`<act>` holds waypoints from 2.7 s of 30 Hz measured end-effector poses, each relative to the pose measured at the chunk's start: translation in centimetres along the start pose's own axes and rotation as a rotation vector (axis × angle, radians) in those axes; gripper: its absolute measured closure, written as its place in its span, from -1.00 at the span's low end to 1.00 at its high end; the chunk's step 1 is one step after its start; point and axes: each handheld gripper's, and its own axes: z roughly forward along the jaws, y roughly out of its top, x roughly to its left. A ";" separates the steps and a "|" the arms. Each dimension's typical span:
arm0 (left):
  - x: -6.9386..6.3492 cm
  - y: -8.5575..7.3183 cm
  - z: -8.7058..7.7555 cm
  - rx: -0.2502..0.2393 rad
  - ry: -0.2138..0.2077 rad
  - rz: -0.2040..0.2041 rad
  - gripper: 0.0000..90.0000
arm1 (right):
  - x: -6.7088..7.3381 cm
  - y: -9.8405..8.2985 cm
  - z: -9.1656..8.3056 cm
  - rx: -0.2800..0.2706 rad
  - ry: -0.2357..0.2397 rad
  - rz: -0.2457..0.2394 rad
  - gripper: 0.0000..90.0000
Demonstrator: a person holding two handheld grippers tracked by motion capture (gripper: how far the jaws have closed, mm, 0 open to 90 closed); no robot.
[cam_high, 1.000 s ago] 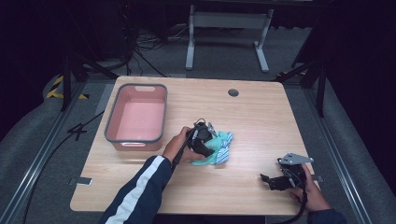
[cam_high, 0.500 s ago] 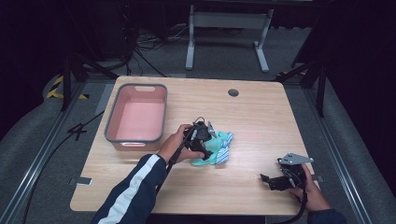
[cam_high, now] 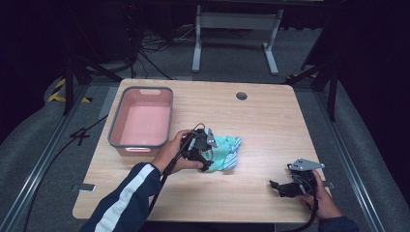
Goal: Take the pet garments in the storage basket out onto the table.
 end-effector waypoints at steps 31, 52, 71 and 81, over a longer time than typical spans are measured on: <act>-1.6 -9.8 -3.4 0.074 0.061 -0.018 -0.50 | 0.0 0.0 0.0 0.000 -0.001 0.000 -0.99; -1.4 -15.8 -4.3 0.107 0.086 -0.060 -0.54 | 0.0 0.0 0.0 0.000 -0.001 0.001 -0.99; -1.1 -20.6 -5.3 0.080 0.119 -0.153 -0.56 | 0.0 0.0 0.0 0.000 -0.001 0.000 -0.99; 0.3 -25.4 -5.3 -0.049 0.093 -0.294 -0.62 | 0.0 0.0 0.0 0.000 0.000 0.000 -0.99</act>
